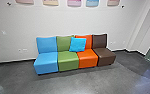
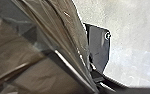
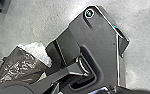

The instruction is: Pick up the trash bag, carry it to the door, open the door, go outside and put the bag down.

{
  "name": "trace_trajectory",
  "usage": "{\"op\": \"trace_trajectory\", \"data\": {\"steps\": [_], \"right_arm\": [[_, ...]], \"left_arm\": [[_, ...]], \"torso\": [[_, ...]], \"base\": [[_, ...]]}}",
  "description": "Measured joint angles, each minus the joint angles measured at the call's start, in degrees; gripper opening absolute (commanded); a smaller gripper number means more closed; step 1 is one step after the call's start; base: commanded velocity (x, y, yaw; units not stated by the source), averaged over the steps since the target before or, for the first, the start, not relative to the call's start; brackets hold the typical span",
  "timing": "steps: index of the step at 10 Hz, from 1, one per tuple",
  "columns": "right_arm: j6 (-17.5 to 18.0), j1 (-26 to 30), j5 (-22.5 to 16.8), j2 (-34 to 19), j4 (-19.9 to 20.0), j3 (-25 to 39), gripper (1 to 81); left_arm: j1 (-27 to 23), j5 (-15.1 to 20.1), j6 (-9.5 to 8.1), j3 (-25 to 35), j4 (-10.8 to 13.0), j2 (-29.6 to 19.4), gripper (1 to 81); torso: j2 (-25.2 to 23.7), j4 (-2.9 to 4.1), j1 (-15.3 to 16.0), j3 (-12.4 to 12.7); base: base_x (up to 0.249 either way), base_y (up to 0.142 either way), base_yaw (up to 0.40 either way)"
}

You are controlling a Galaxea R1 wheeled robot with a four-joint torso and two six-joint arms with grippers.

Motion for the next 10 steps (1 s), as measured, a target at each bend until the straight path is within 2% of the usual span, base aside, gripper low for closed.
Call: {"op": "trace_trajectory", "data": {"steps": [2,6,8,10], "right_arm": [[0.0,0.0,-0.4,0.0,0.0,-0.1,81.1],[0.0,0.4,-0.3,0.3,-0.1,-0.6,81.1],[0.0,0.3,-0.4,1.1,-0.1,-1.9,81.1],[-0.1,-0.1,-0.8,2.4,-0.1,-3.6,81.1]], "left_arm": [[0.7,0.1,0.01,-0.6,0.0,0.0,1.0],[0.1,0.0,0.01,-0.8,0.0,0.1,1.0],[0.7,0.2,0.01,-2.3,0.0,1.6,1.0],[1.5,0.2,0.06,-6.2,0.0,3.3,1.0]], "torso": [[3.3,0.00,-1.3,0.0],[4.0,0.00,-1.6,0.6],[4.0,0.00,-1.6,3.8],[4.0,0.00,-1.7,7.5]], "base": [[0.000,0.000,0.000],[0.000,0.000,0.000],[0.000,0.000,0.000],[0.000,0.000,0.000]]}}
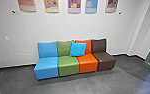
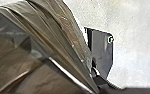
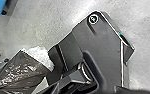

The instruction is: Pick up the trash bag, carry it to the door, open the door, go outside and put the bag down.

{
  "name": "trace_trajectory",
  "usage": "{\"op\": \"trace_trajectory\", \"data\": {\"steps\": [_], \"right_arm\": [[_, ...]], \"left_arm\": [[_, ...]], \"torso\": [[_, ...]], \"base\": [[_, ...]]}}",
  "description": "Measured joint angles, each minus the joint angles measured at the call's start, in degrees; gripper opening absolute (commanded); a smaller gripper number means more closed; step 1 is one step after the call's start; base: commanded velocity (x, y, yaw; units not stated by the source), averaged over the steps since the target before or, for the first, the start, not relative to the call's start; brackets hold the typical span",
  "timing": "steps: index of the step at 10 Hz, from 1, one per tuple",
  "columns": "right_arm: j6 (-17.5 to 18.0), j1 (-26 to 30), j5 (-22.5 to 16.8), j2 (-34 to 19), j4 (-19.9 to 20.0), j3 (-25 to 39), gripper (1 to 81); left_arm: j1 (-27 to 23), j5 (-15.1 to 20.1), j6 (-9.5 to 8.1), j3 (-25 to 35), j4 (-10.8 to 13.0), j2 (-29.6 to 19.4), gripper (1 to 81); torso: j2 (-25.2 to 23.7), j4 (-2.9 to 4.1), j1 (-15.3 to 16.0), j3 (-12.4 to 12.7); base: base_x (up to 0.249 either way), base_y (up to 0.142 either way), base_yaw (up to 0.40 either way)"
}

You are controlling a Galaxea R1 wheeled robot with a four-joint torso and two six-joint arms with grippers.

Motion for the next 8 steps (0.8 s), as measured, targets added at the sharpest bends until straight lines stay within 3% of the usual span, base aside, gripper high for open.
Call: {"op": "trace_trajectory", "data": {"steps": [2,8], "right_arm": [[0.0,-0.4,-0.2,1.5,-0.1,-1.5,81.1],[-0.1,-0.7,-2.6,8.7,-1.2,-10.4,81.1]], "left_arm": [[1.2,0.1,1.02,-3.3,0.0,1.7,1.0],[2.3,0.4,1.22,-3.8,0.0,2.8,1.0]], "torso": [[0.0,0.00,-0.1,3.4],[-0.1,0.00,-0.2,4.4]], "base": [[0.000,0.000,0.000],[0.000,0.000,0.000]]}}
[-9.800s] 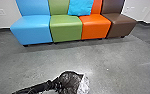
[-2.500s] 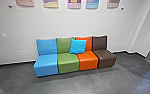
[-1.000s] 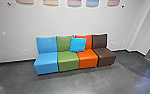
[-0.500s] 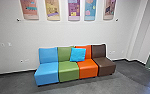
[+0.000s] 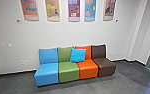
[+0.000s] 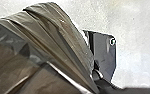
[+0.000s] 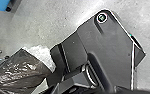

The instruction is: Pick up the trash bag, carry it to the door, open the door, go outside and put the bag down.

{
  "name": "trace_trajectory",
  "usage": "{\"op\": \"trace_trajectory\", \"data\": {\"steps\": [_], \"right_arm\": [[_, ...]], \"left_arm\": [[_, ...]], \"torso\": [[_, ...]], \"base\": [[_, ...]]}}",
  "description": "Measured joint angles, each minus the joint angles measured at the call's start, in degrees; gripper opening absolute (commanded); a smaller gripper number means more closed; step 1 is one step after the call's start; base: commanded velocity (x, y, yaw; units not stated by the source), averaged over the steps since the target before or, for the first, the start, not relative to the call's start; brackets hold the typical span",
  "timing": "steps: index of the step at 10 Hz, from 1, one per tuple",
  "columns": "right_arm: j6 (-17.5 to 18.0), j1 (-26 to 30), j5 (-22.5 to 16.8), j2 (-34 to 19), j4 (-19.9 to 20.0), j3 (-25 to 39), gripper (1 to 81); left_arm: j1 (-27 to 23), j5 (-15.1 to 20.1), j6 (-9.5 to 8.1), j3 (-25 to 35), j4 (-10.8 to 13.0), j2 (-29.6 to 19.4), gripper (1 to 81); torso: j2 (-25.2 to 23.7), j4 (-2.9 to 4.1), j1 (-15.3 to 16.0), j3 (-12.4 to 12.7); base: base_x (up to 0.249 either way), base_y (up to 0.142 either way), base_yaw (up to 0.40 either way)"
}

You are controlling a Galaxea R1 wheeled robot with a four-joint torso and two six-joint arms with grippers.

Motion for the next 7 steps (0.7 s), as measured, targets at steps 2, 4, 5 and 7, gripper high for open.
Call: {"op": "trace_trajectory", "data": {"steps": [2,4,5,7], "right_arm": [[0.0,0.0,-1.5,4.3,-0.7,-7.3,81.1],[-0.2,0.5,-2.8,8.9,-1.7,-15.4,81.1],[-0.4,0.7,-3.5,11.6,-2.7,-19.3,81.1],[-0.7,1.1,-5.0,17.0,-5.1,-26.2,81.1]], "left_arm": [[0.0,0.0,0.00,-0.9,0.0,0.9,1.0],[0.4,0.0,0.00,-4.2,0.1,2.1,1.0],[0.8,-0.1,0.00,-6.6,0.1,3.1,1.0],[2.1,-1.2,0.00,-12.0,0.2,5.9,1.0]], "torso": [[0.0,0.00,0.0,0.0],[0.0,0.00,0.0,0.0],[0.0,0.00,0.0,0.0],[0.0,0.00,0.0,0.0]], "base": [[0.000,0.000,0.000],[0.000,0.000,0.000],[0.000,0.000,0.000],[0.000,0.000,0.000]]}}
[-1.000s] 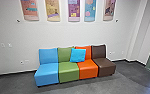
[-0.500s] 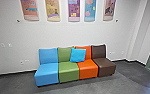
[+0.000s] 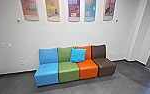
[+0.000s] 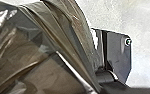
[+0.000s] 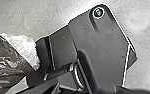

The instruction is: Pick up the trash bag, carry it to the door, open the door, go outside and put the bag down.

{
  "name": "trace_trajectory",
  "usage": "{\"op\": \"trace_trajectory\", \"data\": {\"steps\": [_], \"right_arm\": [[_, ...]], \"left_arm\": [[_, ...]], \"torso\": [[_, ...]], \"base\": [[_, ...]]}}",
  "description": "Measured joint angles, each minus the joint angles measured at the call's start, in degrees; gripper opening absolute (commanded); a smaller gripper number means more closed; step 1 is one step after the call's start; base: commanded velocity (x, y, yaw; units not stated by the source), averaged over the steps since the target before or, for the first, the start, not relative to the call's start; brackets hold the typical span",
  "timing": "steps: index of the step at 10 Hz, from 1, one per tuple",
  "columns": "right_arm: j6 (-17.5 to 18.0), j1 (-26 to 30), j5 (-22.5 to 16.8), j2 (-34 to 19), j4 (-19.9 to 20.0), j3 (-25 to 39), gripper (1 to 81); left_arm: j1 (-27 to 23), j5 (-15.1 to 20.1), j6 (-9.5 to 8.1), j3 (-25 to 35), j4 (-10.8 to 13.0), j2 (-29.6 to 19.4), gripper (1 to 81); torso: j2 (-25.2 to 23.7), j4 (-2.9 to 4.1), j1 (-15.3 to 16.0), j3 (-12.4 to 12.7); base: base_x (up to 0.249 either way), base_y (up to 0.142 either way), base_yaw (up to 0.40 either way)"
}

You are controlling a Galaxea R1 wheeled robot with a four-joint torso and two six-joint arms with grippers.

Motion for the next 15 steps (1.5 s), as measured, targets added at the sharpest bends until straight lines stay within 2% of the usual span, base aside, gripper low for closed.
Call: {"op": "trace_trajectory", "data": {"steps": [2,4,6,15], "right_arm": [[-0.1,0.0,-2.0,3.4,-2.1,-3.6,81.1],[-0.1,0.0,-2.8,3.7,-2.3,-4.9,81.1],[-0.1,-0.1,-2.7,4.8,-2.3,-6.6,81.1],[0.1,-0.5,-2.7,5.4,-2.3,-7.2,81.1]], "left_arm": [[1.8,-4.2,0.02,-3.7,0.8,2.8,1.0],[3.4,-5.5,0.00,-4.6,1.2,5.0,1.0],[3.5,-8.2,0.00,-5.0,1.3,5.6,1.0],[3.5,-8.4,0.00,-5.2,1.6,5.8,1.0]], "torso": [[0.0,0.00,0.0,0.0],[0.0,0.00,0.0,0.0],[0.0,0.00,0.0,0.0],[0.0,0.00,0.0,0.0]], "base": [[0.000,0.000,0.000],[0.000,0.000,0.000],[0.000,0.000,0.000],[0.000,0.000,0.000]]}}
